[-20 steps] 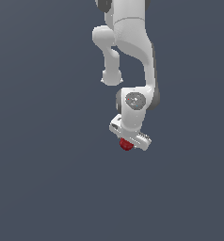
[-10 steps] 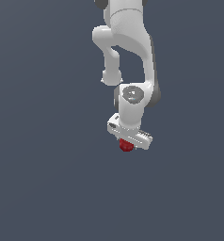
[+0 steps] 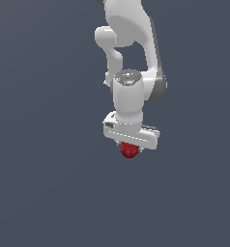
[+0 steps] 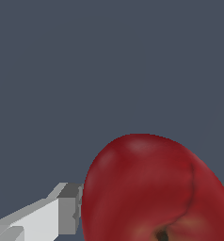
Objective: Pick up the object and move it to a goal position.
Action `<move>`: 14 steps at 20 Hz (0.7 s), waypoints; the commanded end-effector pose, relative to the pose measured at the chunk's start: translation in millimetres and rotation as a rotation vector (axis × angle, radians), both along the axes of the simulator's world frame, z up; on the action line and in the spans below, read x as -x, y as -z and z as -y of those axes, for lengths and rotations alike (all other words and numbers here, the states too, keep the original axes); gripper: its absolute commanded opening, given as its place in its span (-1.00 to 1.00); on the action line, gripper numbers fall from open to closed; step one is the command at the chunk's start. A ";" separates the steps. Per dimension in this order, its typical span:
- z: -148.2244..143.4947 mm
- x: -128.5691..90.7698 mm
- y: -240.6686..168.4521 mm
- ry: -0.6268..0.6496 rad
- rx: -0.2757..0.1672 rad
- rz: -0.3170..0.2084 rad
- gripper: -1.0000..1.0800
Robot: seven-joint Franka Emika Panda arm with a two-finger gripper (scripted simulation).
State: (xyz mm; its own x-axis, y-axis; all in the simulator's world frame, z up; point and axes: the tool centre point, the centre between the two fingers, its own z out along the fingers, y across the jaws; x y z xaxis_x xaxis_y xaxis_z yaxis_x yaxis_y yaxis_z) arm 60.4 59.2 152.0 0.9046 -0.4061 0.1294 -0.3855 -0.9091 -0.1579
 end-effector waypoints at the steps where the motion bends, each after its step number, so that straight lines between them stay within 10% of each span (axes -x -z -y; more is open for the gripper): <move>1: 3.5 -11.2 -24.0 -0.039 -0.015 0.042 -1.00; 14: 18.6 -51.2 -135.7 -0.229 -0.092 0.226 -1.00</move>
